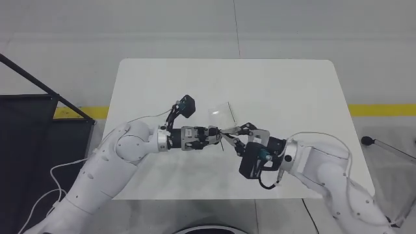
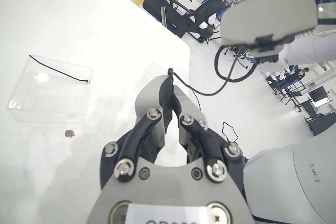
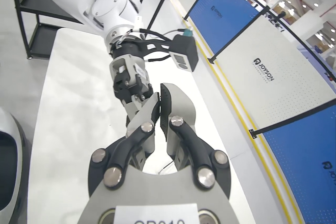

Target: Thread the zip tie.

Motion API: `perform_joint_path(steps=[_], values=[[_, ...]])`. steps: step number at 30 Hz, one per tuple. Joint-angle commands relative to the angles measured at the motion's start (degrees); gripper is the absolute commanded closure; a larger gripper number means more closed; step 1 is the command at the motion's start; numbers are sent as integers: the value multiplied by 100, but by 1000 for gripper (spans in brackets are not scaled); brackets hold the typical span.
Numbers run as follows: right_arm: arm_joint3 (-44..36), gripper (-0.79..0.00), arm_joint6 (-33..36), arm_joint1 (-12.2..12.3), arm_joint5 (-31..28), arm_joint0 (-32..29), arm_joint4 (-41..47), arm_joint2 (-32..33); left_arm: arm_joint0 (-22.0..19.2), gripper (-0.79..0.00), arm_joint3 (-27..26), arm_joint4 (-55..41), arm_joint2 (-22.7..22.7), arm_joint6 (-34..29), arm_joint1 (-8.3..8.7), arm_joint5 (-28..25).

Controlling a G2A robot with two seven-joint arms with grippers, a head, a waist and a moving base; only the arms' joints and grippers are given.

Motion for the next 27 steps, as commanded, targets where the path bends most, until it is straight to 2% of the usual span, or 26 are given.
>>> perform_joint_path(steps=[1,14,21,27], values=[[-48,0,-12,-5,223,-80,-76,16,-12,0,7,-22,19,-40,-1,-21],[-255,0,-234,-59,1491,-492,-738,42,-140,0,125,-492,149,-521,9,-49],[-292,0,-228,-82,1684,-591,-926,47,-205,0,185,-757,205,-671,8,-72],[-302,0,-144,-92,1368,-547,-1083,-39,-234,0,225,-896,197,-654,8,-94]])
